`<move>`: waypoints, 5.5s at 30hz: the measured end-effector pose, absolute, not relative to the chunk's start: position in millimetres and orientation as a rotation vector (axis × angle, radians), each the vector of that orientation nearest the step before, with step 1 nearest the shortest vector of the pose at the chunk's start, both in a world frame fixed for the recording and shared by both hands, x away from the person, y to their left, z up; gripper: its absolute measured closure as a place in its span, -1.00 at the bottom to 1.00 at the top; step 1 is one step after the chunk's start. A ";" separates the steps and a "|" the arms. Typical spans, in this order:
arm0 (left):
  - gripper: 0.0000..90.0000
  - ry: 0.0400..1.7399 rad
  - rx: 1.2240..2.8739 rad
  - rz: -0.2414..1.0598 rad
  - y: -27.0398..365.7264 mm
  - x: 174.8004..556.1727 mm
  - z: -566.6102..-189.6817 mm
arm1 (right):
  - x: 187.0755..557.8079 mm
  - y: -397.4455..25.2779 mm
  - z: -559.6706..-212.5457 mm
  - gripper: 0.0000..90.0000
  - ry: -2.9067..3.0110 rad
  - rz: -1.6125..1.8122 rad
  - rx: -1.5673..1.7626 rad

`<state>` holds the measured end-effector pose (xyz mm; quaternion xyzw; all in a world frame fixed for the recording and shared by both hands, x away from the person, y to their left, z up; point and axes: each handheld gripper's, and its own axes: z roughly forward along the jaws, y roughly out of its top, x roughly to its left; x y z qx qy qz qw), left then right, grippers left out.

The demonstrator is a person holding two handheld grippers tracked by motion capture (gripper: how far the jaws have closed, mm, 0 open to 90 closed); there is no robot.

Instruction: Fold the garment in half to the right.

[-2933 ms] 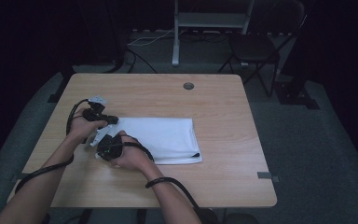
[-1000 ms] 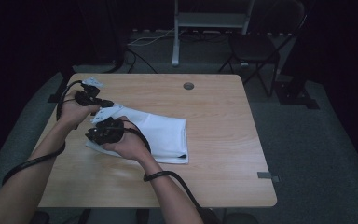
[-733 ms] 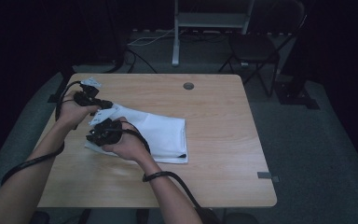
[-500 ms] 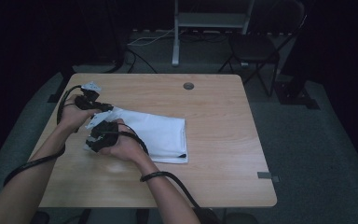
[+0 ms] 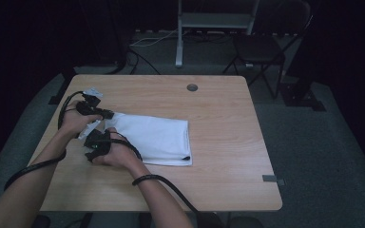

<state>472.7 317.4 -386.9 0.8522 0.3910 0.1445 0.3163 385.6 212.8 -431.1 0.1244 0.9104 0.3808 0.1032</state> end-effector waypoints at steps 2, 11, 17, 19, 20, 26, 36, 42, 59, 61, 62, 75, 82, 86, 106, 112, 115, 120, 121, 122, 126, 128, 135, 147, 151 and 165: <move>0.82 1.030 2.243 0.369 320.1 472.4 -387.7 | 386.0 214.5 -432.9 -0.21 2.684 1.139 0.366; 0.85 1.035 2.239 0.320 324.7 472.3 -393.7 | 388.6 212.0 -434.6 0.27 2.717 1.155 0.416; 0.90 1.035 2.260 0.324 323.0 470.9 -396.2 | 387.8 208.7 -432.8 0.73 2.704 1.124 0.430; 0.91 1.034 2.262 0.323 322.4 470.5 -396.0 | 386.9 209.1 -432.8 0.75 2.696 1.121 0.431; 0.91 1.027 2.274 0.333 321.6 469.7 -394.1 | 385.4 209.7 -432.8 0.77 2.691 1.123 0.427; 0.91 1.024 2.268 0.339 322.9 469.0 -386.7 | 384.0 202.7 -426.1 0.80 2.681 1.217 0.447; 0.91 1.009 2.267 0.383 320.9 465.8 -364.1 | 380.2 192.1 -401.7 0.80 2.625 1.358 0.454; 0.92 0.999 2.274 0.409 319.7 463.6 -346.9 | 379.9 186.0 -388.2 0.79 2.597 1.440 0.468; 0.91 0.976 2.306 0.453 310.7 460.8 -323.6 | 376.2 174.2 -363.5 0.79 2.527 1.594 0.492; 0.91 0.975 2.307 0.459 310.3 460.6 -322.5 | 376.1 173.4 -362.3 0.79 2.525 1.605 0.497; 0.91 0.972 2.312 0.458 309.6 460.2 -320.1 | 376.0 172.1 -360.3 0.79 2.519 1.614 0.497; 0.91 0.982 2.335 0.485 309.2 459.8 -312.7 | 377.4 167.2 -350.9 0.79 2.498 1.688 0.493; 0.91 0.979 2.356 0.509 302.6 460.4 -304.8 | 375.5 164.9 -347.0 0.79 2.491 1.702 0.487; 0.91 0.971 2.361 0.518 297.9 460.2 -300.7 | 375.4 162.3 -343.8 0.79 2.477 1.724 0.497; 0.91 0.934 2.370 0.525 276.1 458.8 -286.4 | 373.4 137.4 -332.4 0.79 2.419 1.772 0.524; 0.91 0.930 2.358 0.514 268.4 459.7 -284.1 | 372.5 130.1 -332.7 0.78 2.412 1.771 0.527; 0.91 0.927 2.359 0.509 262.7 460.3 -283.6 | 372.5 124.3 -332.3 0.78 2.404 1.768 0.532; 0.91 0.933 2.358 0.502 258.6 460.8 -284.7 | 372.1 119.8 -331.4 0.78 2.401 1.769 0.542; 0.91 0.929 2.362 0.507 257.8 461.0 -284.4 | 372.4 117.8 -331.0 0.78 2.398 1.769 0.541; 0.91 0.935 2.354 0.503 256.9 460.8 -284.2 | 372.8 116.1 -331.1 0.78 2.393 1.774 0.539; 0.91 0.940 2.336 0.497 252.9 460.6 -282.7 | 372.9 111.5 -330.8 0.78 2.388 1.783 0.553; 0.91 0.941 2.334 0.493 250.4 460.4 -282.3 | 372.4 109.4 -330.2 0.78 2.383 1.781 0.556; 0.91 0.936 2.328 0.482 245.2 461.1 -283.0 | 371.4 100.1 -329.9 0.78 2.373 1.783 0.567; 0.91 0.921 2.314 0.471 235.2 461.2 -284.4 | 370.3 87.1 -329.6 0.78 2.367 1.774 0.586; 0.91 0.921 2.308 0.471 233.7 461.0 -284.8 | 370.3 83.3 -329.9 0.78 2.362 1.774 0.593; 0.91 0.886 2.311 0.449 219.4 458.6 -288.4 | 368.0 75.1 -332.1 0.77 2.359 1.764 0.609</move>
